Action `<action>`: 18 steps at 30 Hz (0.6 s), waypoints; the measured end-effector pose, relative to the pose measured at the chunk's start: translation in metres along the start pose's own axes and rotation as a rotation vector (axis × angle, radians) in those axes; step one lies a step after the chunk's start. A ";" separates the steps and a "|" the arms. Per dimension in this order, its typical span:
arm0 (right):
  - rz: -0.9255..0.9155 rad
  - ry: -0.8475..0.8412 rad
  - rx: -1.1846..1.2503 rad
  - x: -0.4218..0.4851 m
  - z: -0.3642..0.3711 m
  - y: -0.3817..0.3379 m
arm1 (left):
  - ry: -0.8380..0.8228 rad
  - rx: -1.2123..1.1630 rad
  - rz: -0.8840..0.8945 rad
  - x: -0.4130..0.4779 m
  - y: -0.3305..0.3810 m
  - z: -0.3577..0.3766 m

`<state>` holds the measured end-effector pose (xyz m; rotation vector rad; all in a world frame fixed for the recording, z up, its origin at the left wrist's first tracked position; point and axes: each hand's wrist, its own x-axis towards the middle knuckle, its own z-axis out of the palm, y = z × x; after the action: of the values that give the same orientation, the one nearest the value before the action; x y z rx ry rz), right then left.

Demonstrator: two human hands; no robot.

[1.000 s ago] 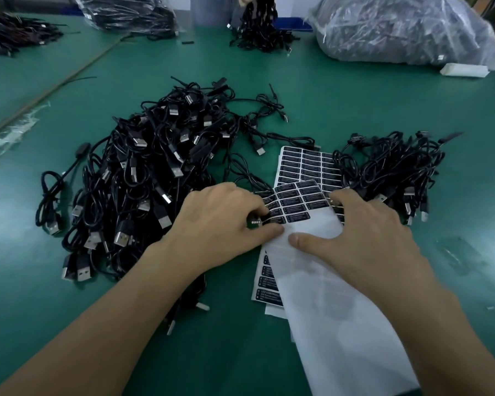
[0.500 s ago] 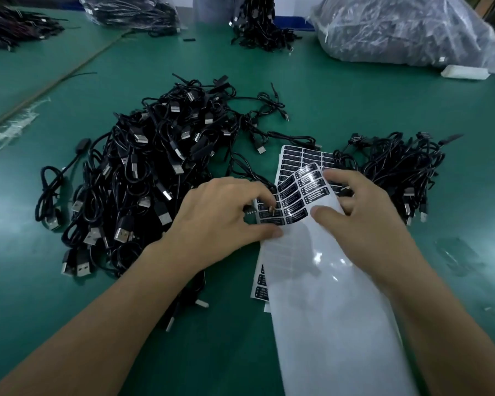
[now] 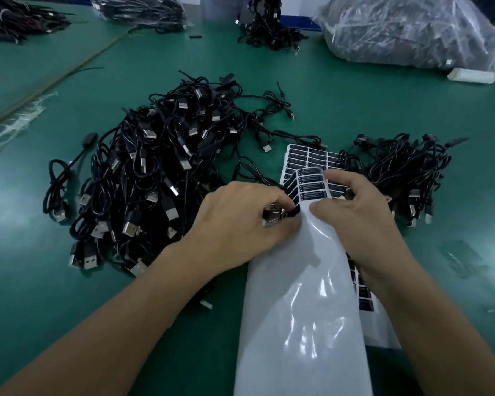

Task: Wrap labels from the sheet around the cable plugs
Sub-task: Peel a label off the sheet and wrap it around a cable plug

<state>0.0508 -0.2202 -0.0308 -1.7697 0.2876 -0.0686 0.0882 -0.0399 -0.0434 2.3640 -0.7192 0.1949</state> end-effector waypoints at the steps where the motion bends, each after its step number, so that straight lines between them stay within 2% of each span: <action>1: -0.013 0.011 -0.027 0.001 0.001 0.002 | -0.006 -0.025 0.010 0.000 -0.001 0.001; 10: -0.147 0.004 -0.102 -0.001 0.007 0.004 | -0.010 -0.259 -0.063 0.002 -0.003 0.004; 18: -0.170 -0.069 -0.095 -0.003 0.009 0.003 | -0.040 -0.411 -0.140 0.006 -0.008 0.006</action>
<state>0.0489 -0.2115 -0.0354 -1.8840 0.0912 -0.1176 0.0972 -0.0411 -0.0509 2.0178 -0.5484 -0.0576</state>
